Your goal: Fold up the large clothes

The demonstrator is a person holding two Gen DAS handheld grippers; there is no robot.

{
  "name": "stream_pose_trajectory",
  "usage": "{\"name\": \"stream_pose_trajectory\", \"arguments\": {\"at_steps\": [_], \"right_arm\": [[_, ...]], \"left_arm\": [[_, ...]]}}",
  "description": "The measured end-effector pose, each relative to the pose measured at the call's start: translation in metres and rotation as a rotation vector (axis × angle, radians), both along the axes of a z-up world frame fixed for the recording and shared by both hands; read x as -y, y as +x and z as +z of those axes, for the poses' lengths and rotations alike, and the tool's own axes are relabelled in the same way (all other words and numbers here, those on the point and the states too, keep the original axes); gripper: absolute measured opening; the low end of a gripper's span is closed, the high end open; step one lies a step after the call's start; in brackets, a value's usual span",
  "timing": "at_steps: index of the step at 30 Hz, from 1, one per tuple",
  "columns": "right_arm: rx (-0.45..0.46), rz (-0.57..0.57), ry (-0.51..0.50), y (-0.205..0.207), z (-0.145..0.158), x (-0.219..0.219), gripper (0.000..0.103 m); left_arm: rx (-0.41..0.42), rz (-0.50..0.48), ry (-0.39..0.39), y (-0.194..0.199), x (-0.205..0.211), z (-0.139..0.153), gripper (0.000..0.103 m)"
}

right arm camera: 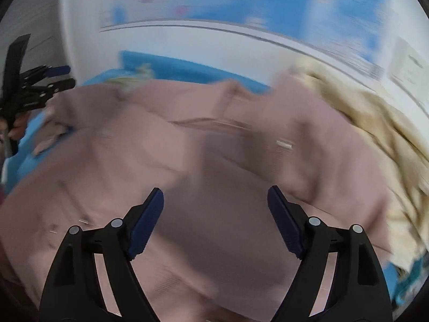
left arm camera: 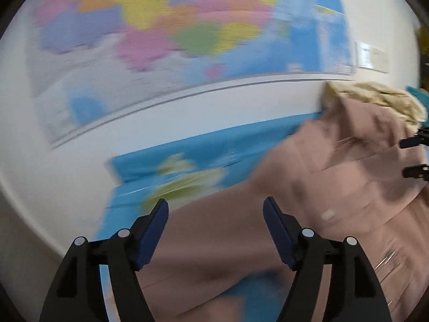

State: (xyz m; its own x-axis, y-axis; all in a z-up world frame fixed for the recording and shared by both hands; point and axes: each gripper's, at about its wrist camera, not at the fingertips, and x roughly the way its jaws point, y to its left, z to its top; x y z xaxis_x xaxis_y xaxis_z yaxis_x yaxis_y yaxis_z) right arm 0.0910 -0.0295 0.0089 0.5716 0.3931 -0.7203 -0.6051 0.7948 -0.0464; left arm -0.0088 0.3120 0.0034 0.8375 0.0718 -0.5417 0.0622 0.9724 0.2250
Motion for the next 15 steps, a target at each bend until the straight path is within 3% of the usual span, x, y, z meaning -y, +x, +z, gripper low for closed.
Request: {"name": "stream_pose_trajectory", "arguments": {"at_steps": [3, 7, 12, 13, 15], "right_arm": [[-0.026, 0.077, 0.018, -0.003, -0.004, -0.034, 0.082], [-0.072, 0.124, 0.029, -0.001, -0.015, -0.064, 0.082], [-0.097, 0.134, 0.003, -0.009, -0.023, -0.074, 0.083], [-0.100, 0.129, 0.002, -0.008, -0.024, -0.073, 0.083], [-0.110, 0.119, 0.012, -0.008, -0.024, -0.070, 0.083]], "left_arm": [[-0.033, 0.125, 0.005, -0.024, -0.049, -0.007, 0.075], [-0.150, 0.228, -0.008, -0.041, -0.096, -0.038, 0.075], [-0.221, 0.175, -0.092, -0.047, -0.109, -0.062, 0.073], [-0.216, 0.174, -0.084, -0.045, -0.108, -0.065, 0.065], [-0.220, 0.175, -0.091, -0.036, -0.106, -0.067, 0.014]]}}
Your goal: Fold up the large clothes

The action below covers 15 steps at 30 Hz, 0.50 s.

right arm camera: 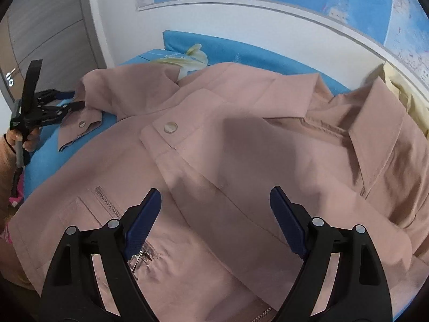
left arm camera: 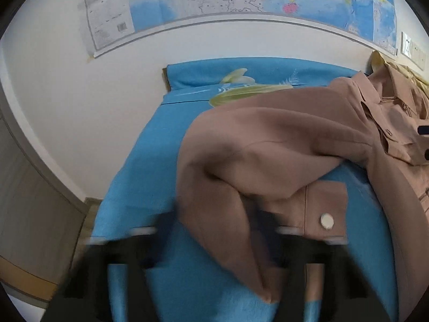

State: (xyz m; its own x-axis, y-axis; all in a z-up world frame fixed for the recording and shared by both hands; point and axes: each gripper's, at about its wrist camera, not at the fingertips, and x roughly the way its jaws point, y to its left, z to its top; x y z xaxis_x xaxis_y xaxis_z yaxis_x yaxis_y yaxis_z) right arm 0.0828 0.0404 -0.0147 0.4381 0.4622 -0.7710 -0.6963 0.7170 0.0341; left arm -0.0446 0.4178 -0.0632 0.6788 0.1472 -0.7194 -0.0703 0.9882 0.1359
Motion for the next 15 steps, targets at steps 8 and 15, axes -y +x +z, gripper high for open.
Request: {"name": "stream_pose_trajectory", "arguments": {"at_steps": [8, 15], "right_arm": [[0.011, -0.077, 0.047, -0.003, 0.010, 0.031, 0.083], [0.003, -0.157, 0.136, -0.005, 0.020, 0.070, 0.083]], "left_arm": [[0.266, 0.000, 0.096, -0.001, 0.020, 0.106, 0.003], [0.410, -0.352, 0.178, 0.004, 0.148, 0.187, 0.003]]}}
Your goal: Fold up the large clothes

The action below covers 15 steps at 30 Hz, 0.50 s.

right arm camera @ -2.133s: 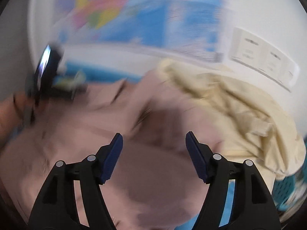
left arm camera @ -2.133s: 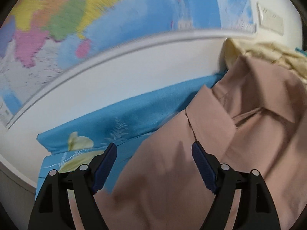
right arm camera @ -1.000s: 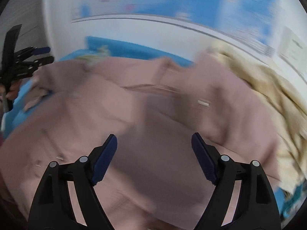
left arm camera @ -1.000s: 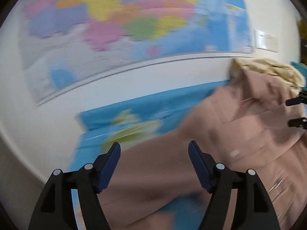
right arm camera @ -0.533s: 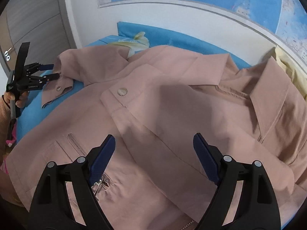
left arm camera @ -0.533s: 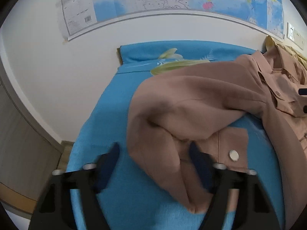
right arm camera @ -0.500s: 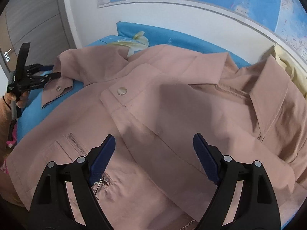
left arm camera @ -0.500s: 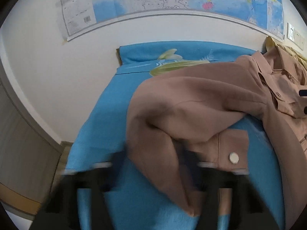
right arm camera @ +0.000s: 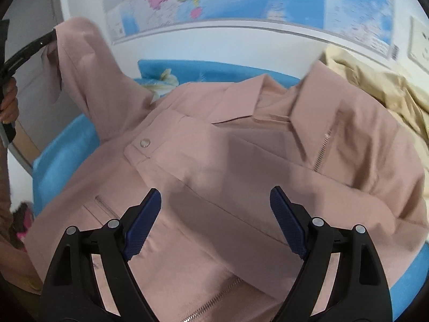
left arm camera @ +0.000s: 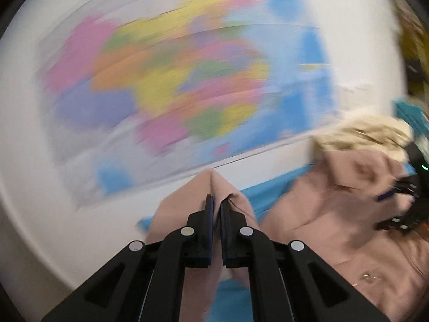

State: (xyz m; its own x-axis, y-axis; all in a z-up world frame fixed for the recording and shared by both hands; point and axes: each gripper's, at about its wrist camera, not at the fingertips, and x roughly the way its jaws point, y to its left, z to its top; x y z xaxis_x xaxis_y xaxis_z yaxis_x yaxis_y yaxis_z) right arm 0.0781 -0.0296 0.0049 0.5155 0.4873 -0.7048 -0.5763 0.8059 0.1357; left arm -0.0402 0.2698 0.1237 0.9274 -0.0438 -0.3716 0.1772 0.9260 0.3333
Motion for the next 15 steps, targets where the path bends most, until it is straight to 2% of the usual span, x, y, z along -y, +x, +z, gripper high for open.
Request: {"name": "stream_pose_trajectory", "arguments": {"at_steps": [1, 2, 5, 6, 7, 8, 9, 11, 13, 15], "right_arm": [[0.003, -0.012, 0.005, -0.001, 0.000, 0.004, 0.083], [0.001, -0.019, 0.013, -0.003, 0.001, 0.009, 0.083], [-0.011, -0.039, 0.040, -0.008, 0.001, 0.025, 0.083], [-0.013, -0.045, 0.038, -0.011, 0.001, 0.029, 0.083], [-0.010, -0.051, 0.034, -0.014, 0.001, 0.033, 0.083], [-0.008, -0.055, 0.032, -0.016, 0.002, 0.035, 0.083], [-0.009, -0.058, 0.035, -0.019, 0.003, 0.039, 0.083], [-0.008, -0.058, 0.044, -0.023, 0.004, 0.044, 0.083], [0.007, -0.052, 0.041, -0.029, 0.006, 0.043, 0.085], [0.013, -0.022, 0.044, -0.031, 0.007, 0.037, 0.086]], "left_arm": [[-0.010, -0.073, 0.029, 0.004, 0.030, -0.002, 0.004], [-0.038, -0.123, 0.025, 0.009, 0.047, -0.006, 0.004], [-0.166, -0.247, 0.058, 0.031, 0.102, -0.035, 0.011], [-0.210, -0.277, 0.072, 0.037, 0.118, -0.047, 0.034], [-0.275, -0.317, 0.081, 0.045, 0.134, -0.062, 0.050], [-0.310, -0.339, 0.066, 0.050, 0.143, -0.071, 0.075], [-0.330, -0.358, 0.051, 0.052, 0.148, -0.077, 0.078], [-0.354, -0.371, 0.010, 0.058, 0.151, -0.083, 0.079], [-0.360, -0.394, -0.088, 0.058, 0.136, -0.072, 0.084], [-0.301, -0.379, -0.150, 0.053, 0.117, -0.054, 0.091]]}}
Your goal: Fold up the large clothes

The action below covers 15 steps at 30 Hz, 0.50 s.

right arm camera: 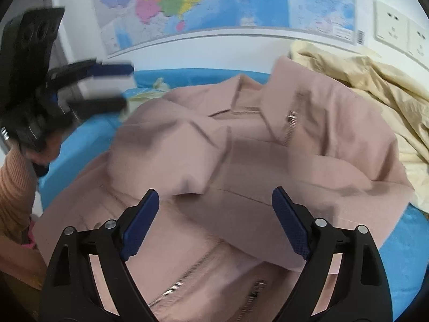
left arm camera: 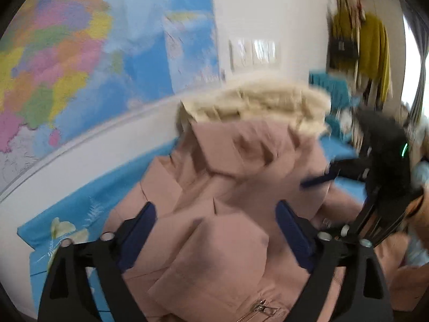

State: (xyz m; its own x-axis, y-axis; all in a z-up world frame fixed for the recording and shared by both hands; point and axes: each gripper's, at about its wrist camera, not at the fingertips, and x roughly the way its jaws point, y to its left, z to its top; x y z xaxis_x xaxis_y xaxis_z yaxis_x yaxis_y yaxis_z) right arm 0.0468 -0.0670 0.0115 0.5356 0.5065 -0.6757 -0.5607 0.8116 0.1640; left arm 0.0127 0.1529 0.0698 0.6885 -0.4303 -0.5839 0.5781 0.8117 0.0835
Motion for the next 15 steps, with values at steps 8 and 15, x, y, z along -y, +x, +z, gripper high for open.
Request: {"name": "stream_pose_trajectory", "arguments": {"at_steps": [8, 15], "right_arm": [[0.116, 0.224, -0.119, -0.029, -0.008, -0.086, 0.097], [0.165, 0.287, -0.355, -0.019, -0.047, -0.152, 0.051]], "left_arm": [[0.041, 0.222, -0.011, -0.010, -0.063, 0.011, 0.091], [-0.107, 0.349, -0.011, -0.006, -0.106, -0.038, 0.091]]}}
